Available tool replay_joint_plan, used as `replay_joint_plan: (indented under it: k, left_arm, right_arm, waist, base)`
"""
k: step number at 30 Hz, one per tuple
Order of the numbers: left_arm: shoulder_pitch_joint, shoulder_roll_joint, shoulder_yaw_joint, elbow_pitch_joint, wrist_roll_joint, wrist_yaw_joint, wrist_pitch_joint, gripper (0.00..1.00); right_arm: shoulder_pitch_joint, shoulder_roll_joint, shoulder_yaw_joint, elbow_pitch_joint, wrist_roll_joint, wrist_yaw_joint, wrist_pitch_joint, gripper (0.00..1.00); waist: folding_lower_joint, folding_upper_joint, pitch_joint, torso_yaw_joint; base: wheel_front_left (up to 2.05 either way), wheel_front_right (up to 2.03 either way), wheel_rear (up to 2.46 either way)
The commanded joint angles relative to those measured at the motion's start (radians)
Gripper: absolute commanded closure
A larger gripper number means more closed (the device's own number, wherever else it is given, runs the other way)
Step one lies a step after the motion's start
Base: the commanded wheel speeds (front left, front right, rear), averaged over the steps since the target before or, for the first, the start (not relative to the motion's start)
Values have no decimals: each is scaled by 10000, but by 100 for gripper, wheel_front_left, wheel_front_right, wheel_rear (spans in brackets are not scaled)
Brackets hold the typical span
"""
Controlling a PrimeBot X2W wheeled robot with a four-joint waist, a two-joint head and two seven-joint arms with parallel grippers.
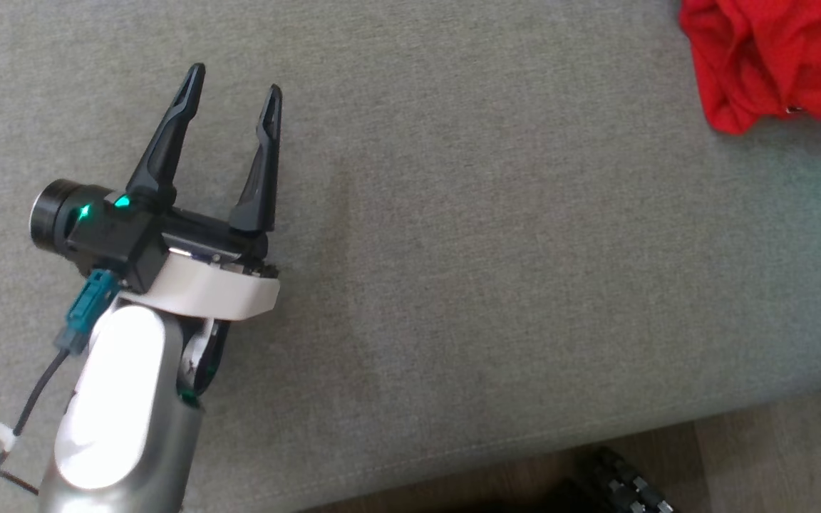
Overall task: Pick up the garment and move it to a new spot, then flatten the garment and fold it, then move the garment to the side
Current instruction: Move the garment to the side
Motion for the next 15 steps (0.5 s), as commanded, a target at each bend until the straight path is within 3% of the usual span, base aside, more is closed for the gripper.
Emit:
replay_joint_plan:
  k: [1,7,11,15]
  left_arm:
    - [-269,223,266,-377,79,16,-49,0]
    - [-167,323,309,-348,32,82,-49,0]
    - [-7,311,305,-208,-54,121,-49,0]
    - [293,263,357,-63,-199,201,-49,0]
  right_arm:
    - [182,-249,-190,-116,-39,-7,-167,0]
    - [434,576,-1594,398,-484,-7,-526,0]
    - [1098,1630,-3109,346,-806,-7,-951,0]
    - [2192,2899,-4293,-584,-1366,-7,-1288,0]
  waist:
    - [0,0,-13,-35]
    - [0,0,-182,-246]
    - [0,0,-558,-300]
    - [0,0,-1065,-297]
  base:
    - [0,0,0]
    - [0,0,0]
    - [0,0,0]
    - [0,0,0]
